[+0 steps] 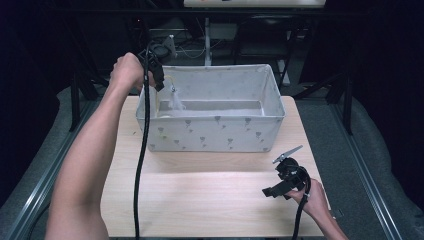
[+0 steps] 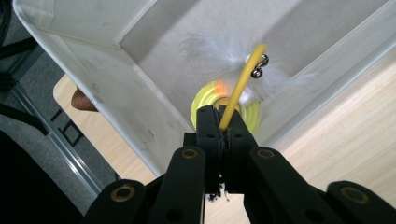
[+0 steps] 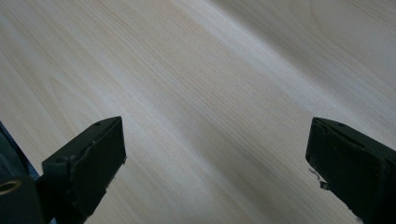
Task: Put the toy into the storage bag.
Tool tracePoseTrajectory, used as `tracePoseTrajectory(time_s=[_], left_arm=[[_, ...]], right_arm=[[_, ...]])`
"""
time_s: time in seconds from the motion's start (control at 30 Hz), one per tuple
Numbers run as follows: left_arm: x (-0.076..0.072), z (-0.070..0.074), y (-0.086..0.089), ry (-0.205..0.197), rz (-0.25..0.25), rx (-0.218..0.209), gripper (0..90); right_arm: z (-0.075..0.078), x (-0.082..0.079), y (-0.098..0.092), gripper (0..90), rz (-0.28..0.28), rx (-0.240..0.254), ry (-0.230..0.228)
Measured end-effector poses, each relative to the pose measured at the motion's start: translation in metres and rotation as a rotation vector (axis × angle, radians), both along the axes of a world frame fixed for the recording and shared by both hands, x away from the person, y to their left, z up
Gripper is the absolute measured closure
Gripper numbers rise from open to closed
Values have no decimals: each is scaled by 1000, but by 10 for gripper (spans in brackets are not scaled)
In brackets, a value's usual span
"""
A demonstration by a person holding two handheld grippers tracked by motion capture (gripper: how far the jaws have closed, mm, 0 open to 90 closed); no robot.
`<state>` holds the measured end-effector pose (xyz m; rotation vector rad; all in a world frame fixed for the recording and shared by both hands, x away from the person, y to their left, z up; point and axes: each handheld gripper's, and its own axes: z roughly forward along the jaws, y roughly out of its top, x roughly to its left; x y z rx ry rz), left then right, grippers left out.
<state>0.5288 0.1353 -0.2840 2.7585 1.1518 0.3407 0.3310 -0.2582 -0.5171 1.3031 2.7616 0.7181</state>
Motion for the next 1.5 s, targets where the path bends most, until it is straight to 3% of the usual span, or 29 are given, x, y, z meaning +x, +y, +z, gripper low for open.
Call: tracePoseTrajectory(time_s=[0.97,1.5], left_arm=[[-5,-34,28,47,42,3,880],[0,-63,43,100,73,24,879]], right_arm=[[-1,0,1,47,-5,12,7],[-1,0,1,47,-2,-2,2]])
